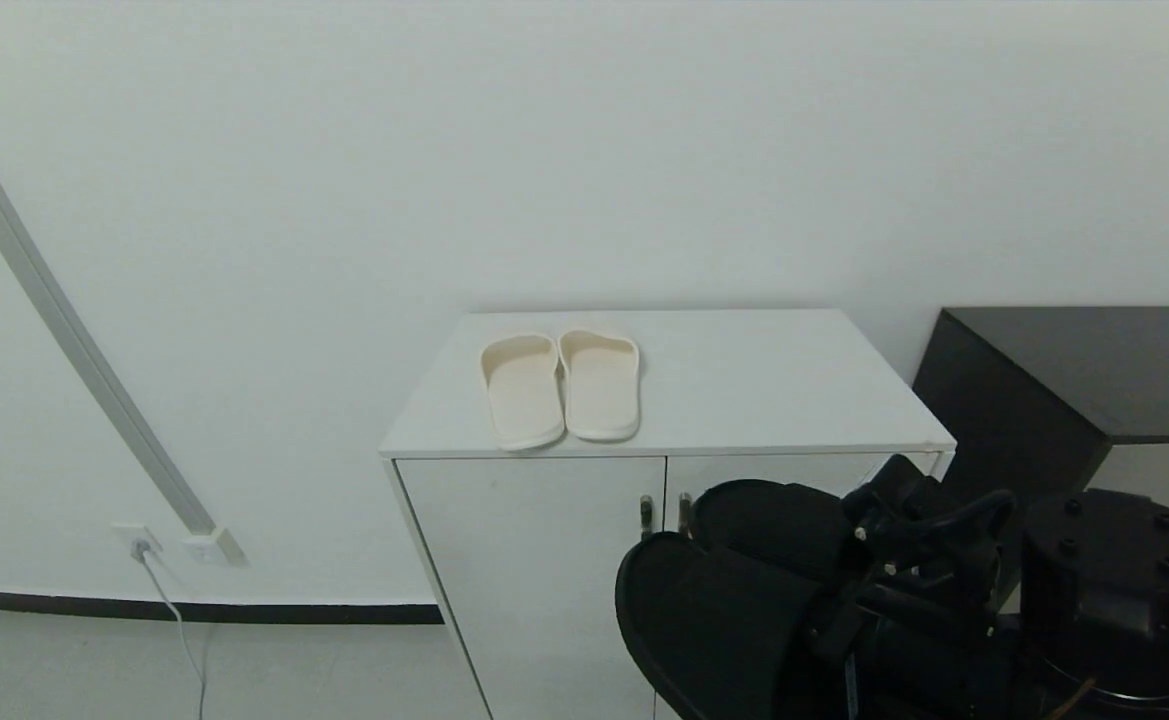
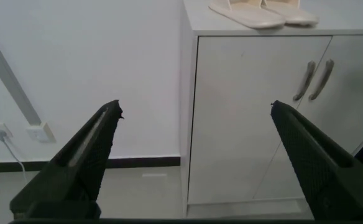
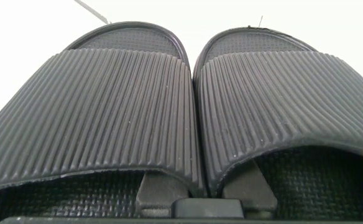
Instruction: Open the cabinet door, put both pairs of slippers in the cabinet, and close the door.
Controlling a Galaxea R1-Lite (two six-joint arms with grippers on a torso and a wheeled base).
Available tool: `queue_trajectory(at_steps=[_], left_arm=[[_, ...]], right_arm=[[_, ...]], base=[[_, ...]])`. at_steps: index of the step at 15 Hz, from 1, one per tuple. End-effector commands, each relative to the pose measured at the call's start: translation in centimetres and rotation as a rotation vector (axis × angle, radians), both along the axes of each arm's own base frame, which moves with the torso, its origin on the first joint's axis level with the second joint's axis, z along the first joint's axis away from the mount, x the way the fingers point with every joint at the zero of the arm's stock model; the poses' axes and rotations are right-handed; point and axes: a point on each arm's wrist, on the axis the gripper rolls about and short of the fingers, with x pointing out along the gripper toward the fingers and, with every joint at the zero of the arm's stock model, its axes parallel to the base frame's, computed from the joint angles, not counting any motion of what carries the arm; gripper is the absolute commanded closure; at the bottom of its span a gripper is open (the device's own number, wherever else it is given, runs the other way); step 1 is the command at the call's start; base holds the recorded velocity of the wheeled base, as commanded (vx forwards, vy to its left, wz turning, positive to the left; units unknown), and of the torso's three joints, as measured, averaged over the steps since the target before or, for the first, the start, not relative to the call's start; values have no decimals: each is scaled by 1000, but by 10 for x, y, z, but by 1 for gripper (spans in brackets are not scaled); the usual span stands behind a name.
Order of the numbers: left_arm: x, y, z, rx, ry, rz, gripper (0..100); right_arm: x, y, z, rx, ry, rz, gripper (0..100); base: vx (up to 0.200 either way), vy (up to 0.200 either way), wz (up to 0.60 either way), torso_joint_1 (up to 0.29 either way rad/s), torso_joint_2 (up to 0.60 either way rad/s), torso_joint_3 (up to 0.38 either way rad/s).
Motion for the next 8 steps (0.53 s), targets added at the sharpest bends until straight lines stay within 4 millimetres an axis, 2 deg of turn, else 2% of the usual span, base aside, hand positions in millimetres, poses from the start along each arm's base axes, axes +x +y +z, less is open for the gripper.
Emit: queue_trajectory(at_steps=[1, 8], left_arm=[[0, 0, 0, 0, 1, 1, 0], [0, 0, 0, 3, 2, -1, 0]], right_arm=[[0, 0, -2, -7, 6, 1, 100], [-1, 0, -4, -13, 11, 2, 100]], base=[[0, 0, 0, -227, 554, 315], [0, 0, 0, -215, 540, 322]])
